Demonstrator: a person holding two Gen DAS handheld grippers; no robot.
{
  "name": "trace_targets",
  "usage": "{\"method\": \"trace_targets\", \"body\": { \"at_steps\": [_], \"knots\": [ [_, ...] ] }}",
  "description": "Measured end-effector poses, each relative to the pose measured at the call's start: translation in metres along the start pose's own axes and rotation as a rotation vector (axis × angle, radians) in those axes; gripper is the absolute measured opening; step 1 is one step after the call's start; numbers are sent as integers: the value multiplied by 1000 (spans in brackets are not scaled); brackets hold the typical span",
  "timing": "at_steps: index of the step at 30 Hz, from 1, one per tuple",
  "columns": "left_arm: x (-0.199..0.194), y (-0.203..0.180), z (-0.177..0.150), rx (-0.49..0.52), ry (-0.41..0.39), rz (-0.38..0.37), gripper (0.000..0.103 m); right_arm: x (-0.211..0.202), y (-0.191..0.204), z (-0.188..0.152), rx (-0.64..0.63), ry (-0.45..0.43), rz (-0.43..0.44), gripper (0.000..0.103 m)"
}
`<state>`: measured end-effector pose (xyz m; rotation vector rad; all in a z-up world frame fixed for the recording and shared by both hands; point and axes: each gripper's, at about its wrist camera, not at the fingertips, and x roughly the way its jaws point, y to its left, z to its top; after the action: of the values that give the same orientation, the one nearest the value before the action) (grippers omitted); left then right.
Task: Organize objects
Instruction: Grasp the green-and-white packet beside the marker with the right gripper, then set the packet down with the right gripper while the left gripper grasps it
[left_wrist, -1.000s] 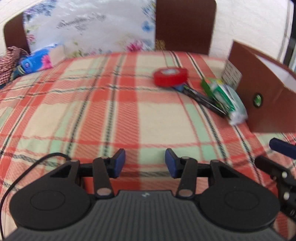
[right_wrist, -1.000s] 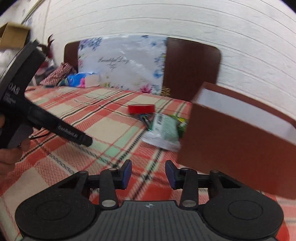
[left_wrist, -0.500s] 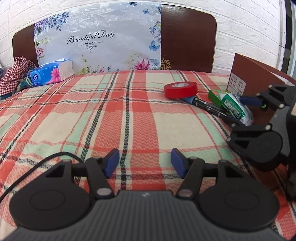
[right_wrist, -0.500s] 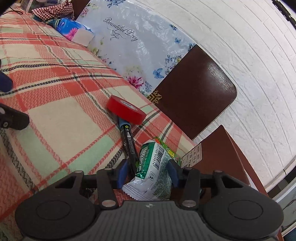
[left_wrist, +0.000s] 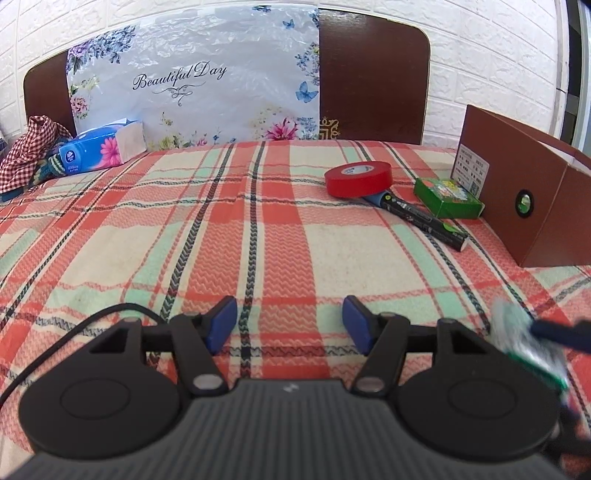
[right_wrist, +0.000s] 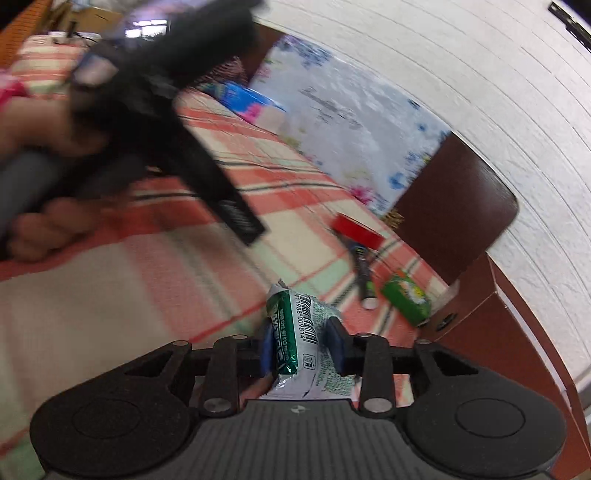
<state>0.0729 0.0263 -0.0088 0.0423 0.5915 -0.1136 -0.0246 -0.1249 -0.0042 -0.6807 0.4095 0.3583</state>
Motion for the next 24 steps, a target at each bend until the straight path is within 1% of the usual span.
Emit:
{"method": "trace_targets", "body": {
  "at_steps": [2, 4, 6, 8, 9, 11, 12, 14, 16, 17, 18, 19, 20, 21, 22, 23, 24],
  "knots": [
    [0, 0, 0, 0, 2, -1, 66, -12, -3, 0, 63, -11, 51, 60],
    [0, 0, 1, 2, 9, -4, 67, -17, -21, -1, 196, -13, 116, 71],
    [-1, -1, 4, 7, 32, -2, 67, -19, -39, -5, 338, -13, 179, 71],
    [-6, -2, 9, -18, 77, -6, 68, -19, -50, -11, 427, 3, 208, 72],
    [-11, -1, 12, -54, 101, -42, 68, -17, -52, -14, 451, 14, 216, 73],
    [-20, -3, 18, -125, 143, -162, 67, -15, -50, -23, 475, 45, 218, 73],
    [-25, -7, 20, -144, 156, -217, 67, -11, -49, -26, 479, 61, 218, 73],
    [-32, -19, 23, -142, 174, -310, 67, -5, -46, -29, 487, 87, 230, 75],
    [-33, -34, 23, -122, 214, -402, 67, -1, -46, -27, 488, 85, 238, 77],
    [-32, -42, 21, -111, 237, -433, 67, 1, -47, -28, 488, 89, 244, 77],
    [-30, -50, 18, -89, 263, -446, 66, 3, -47, -27, 493, 91, 248, 77],
    [-25, -59, 13, -62, 292, -442, 61, 5, -50, -28, 501, 91, 256, 76],
    [-26, -63, 9, -44, 272, -429, 59, 8, -50, -28, 508, 92, 263, 72],
    [-29, -66, 7, -33, 254, -434, 51, 9, -52, -28, 513, 92, 267, 62],
    [-29, -68, 6, -37, 260, -457, 42, 8, -53, -28, 518, 86, 263, 50],
    [-30, -68, 7, -44, 266, -466, 41, 8, -53, -28, 523, 80, 270, 46],
    [-32, -70, 10, -36, 265, -464, 40, 6, -55, -29, 523, 72, 267, 44]
  ]
}}
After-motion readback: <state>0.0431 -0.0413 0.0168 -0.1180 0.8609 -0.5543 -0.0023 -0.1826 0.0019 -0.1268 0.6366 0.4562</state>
